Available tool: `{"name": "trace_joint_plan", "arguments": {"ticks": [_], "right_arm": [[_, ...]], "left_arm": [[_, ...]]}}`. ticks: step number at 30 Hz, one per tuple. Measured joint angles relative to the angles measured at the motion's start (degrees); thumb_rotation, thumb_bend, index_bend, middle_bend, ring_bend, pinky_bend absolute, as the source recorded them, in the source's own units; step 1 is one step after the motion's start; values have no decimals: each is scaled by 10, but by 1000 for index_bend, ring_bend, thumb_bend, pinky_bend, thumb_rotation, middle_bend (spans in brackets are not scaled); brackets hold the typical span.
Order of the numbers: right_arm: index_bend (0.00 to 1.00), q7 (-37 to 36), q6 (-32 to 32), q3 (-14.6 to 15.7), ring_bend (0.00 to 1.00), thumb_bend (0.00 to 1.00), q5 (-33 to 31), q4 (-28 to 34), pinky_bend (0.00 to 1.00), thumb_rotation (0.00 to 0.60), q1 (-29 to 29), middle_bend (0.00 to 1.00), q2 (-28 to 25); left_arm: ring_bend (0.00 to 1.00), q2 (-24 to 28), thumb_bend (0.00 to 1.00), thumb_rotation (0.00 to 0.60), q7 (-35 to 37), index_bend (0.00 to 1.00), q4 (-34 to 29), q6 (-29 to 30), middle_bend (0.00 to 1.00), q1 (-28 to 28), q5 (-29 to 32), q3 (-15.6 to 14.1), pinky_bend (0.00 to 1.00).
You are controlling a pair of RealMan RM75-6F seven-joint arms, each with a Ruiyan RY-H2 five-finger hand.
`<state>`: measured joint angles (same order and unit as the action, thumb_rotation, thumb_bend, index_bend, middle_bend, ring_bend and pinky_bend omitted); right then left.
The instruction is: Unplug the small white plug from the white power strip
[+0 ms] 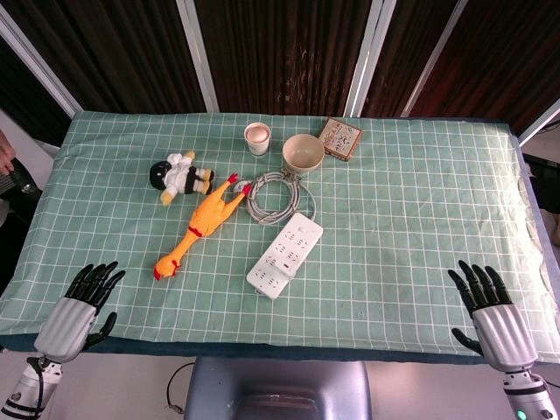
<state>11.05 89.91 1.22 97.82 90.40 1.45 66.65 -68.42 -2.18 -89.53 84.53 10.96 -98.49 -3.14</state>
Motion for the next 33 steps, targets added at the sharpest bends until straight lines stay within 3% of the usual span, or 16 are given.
{"name": "trace_joint_plan", "arguments": {"ticks": [5, 9, 16, 23, 33], "right_arm": [[0, -2, 0, 2, 0, 57, 6, -1, 0, 600, 1, 0, -1], [0, -2, -9, 6, 0, 56, 17, -4, 0, 600, 7, 0, 1], [0, 20, -41, 12, 0, 56, 57, -9, 0, 600, 38, 0, 16], [0, 58, -115, 7, 0, 56, 70, 18, 0, 600, 89, 0, 20], [0, 138, -207, -19, 0, 57, 51, 85, 0, 600, 152, 0, 26]], "left_arm": [[0, -7, 479, 600, 3, 0, 2, -1, 0, 7, -25, -5, 0], [0, -27, 587, 600, 33, 0, 17, -16, 0, 34, -69, -12, 0], [0, -74, 725, 600, 60, 0, 23, -119, 0, 115, -93, -9, 0], [0, -123, 732, 600, 59, 0, 5, -240, 0, 197, -30, 36, 0], [0, -203, 809, 600, 13, 0, 49, -338, 0, 257, 77, 74, 0]]}}
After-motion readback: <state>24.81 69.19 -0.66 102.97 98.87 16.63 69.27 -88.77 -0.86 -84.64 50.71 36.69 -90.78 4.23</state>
